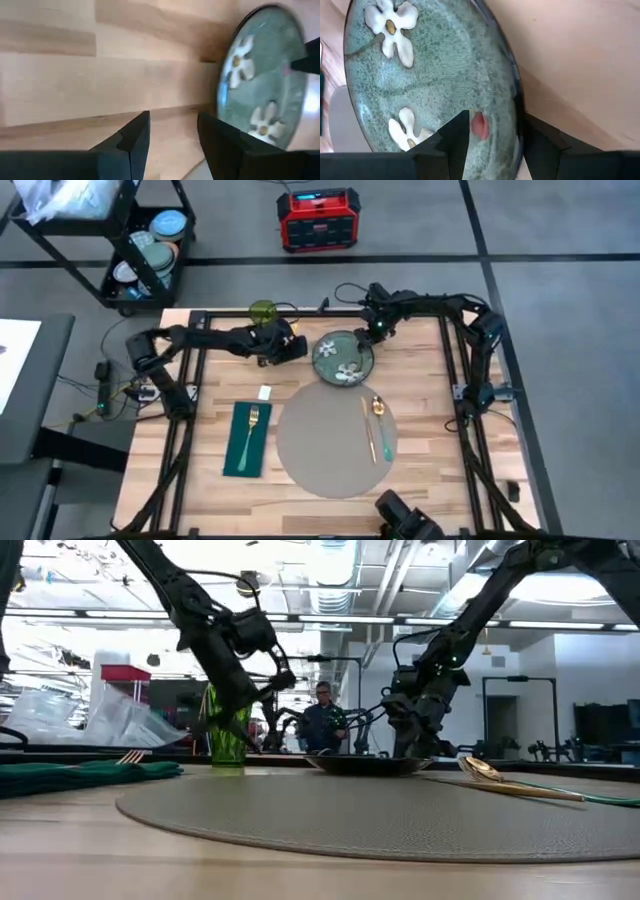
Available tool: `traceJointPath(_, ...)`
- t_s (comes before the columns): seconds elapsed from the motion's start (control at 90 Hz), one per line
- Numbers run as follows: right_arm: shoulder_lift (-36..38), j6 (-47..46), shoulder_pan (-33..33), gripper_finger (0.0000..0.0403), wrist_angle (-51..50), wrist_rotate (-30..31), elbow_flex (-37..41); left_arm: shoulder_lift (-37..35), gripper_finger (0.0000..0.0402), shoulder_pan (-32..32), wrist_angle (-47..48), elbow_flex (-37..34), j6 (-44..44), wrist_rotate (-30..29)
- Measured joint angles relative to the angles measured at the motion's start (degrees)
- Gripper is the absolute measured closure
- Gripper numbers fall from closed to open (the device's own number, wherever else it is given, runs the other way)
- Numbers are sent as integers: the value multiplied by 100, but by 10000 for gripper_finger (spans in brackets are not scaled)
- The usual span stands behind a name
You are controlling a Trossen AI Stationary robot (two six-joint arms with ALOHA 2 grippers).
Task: Set table place
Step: Put the green plate on the gray table mat
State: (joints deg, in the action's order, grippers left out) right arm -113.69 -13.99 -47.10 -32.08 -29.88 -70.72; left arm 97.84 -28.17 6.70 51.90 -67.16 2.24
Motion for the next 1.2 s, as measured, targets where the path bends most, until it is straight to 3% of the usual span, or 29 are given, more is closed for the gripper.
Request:
traceJointPath(0.144, 0, -19, 76, 253, -66, 6, 0, 346, 255, -5, -1073, 4, -280, 107)
traceJointPath(0.333, 0, -113, 202, 253, 12, 4, 0, 738, 255, 18, -1186, 9, -363, 580)
traceJointPath(0.511, 0, -133, 287, 254, 25, 6, 0, 964, 255, 62, -2123, 1, -488, 675)
traceJointPath(0.622, 0, -245, 281, 279, 15, 21, 0, 1018, 259, 23, -2192, 93, -545, 800)
traceJointPath(0.811, 20, -36, 283, 385, 45, -421, 2, 1049, 318, 34, -2012, 84, -301, 958)
traceJointPath(0.956, 7, -34, 278, 394, 37, -501, 11, 1047, 385, -8, -2161, 81, -286, 1116)
traceJointPath(1.2, 141, 114, 215, 395, -689, -888, -359, 560, 397, -47, -1911, 151, -315, 1365)
